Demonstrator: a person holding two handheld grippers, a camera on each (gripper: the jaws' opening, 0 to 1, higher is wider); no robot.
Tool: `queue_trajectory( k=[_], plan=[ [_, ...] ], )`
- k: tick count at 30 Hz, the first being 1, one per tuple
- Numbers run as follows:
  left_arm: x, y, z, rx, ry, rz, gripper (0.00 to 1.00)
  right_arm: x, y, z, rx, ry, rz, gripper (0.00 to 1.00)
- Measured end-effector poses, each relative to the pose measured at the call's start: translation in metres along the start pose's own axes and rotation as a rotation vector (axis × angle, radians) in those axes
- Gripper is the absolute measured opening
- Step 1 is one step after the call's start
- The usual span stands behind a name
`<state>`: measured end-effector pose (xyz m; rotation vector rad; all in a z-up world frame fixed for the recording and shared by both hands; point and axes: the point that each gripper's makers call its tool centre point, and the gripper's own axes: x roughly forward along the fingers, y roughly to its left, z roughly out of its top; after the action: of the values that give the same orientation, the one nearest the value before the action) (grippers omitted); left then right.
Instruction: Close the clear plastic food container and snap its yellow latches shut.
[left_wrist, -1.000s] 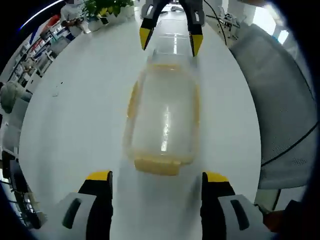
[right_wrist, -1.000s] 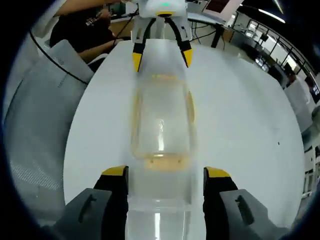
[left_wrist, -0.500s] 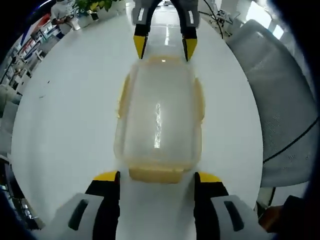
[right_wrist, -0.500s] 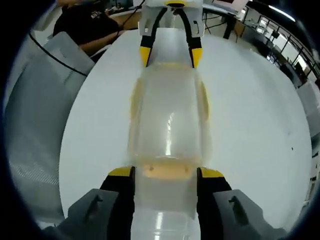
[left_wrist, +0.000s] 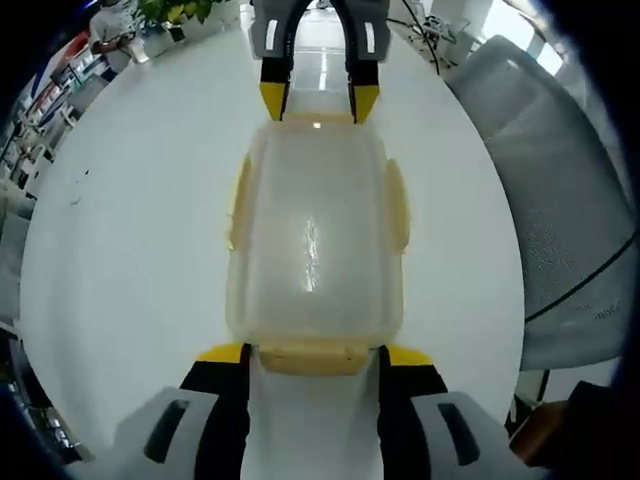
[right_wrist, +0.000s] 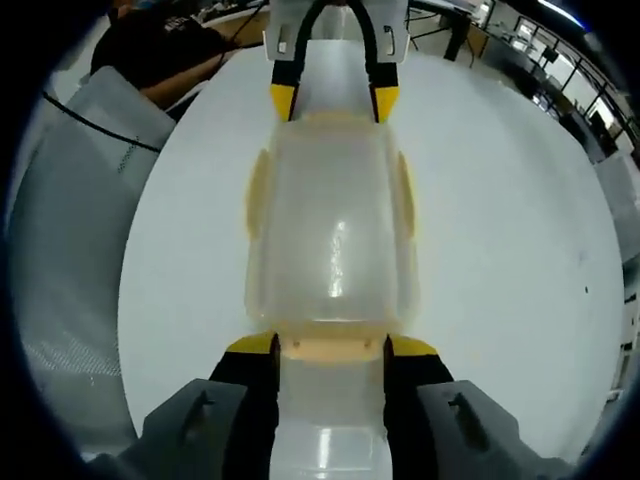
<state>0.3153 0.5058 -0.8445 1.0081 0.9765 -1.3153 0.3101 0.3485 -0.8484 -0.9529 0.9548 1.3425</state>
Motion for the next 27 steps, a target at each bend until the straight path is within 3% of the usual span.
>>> queue_trajectory(
  k=[4, 11, 27],
  plan=[
    [-0.0032, 0.0022, -0.0024, 0.016, 0.004, -0.008, 0.33, -0.0002, -0.0006, -0.0002, 0.003, 0.007, 0.001, 0.37],
    [-0.0012, 0.0022, -0.0023, 0.022, 0.055, -0.007, 0.33, 0.0009, -0.0008, 0.0006, -0.006, 0.061, 0.004, 0.37],
    [-0.0005, 0.0027, -0.0034, 0.014, 0.046, -0.017, 0.33, 0.0011, 0.0, 0.0, 0.002, 0.103, -0.002, 0.36]
  ],
)
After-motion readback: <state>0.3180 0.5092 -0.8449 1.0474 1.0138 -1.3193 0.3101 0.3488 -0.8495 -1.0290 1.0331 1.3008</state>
